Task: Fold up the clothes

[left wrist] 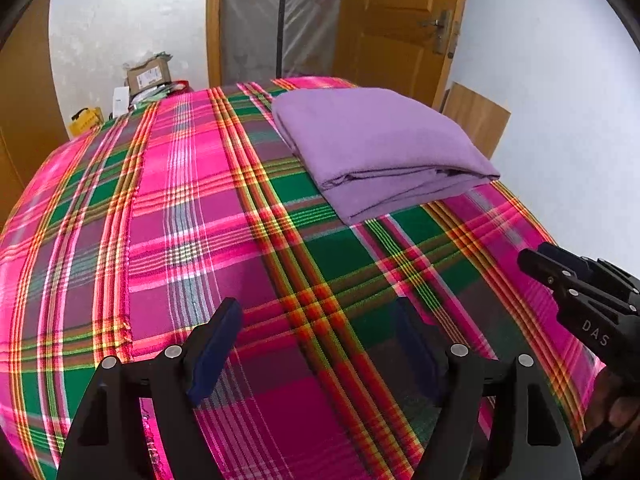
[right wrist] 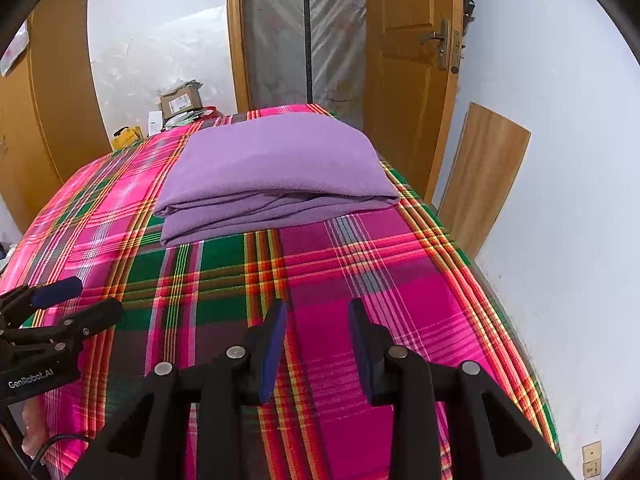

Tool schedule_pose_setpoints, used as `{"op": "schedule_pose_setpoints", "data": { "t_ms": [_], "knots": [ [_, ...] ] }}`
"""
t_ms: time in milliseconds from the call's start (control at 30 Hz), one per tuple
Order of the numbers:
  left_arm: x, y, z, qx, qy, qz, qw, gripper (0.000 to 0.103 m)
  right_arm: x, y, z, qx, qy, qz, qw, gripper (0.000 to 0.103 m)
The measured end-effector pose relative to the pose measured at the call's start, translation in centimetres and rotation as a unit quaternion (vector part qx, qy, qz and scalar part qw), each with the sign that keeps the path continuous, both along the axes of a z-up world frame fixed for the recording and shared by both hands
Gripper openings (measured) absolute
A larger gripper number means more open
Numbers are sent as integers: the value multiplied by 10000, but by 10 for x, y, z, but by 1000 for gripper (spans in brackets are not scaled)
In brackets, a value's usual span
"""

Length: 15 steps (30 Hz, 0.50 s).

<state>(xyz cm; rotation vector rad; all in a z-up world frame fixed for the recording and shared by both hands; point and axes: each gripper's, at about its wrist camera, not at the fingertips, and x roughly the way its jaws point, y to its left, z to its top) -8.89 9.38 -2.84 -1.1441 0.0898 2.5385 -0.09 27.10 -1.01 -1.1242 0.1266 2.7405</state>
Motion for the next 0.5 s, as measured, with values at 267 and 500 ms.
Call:
{"op": "schedule_pose_setpoints", "data": {
  "t_ms": [267,500],
  "knots": [
    [-1,-1,0,30,-24,14,10000,79,-2,1,-1,-5,-32,9,10000,32],
    [-6,-1,-7,-42,-222,81,9997,79,-3,0,-2,-3,-52,22,10000,32]
  ]
}}
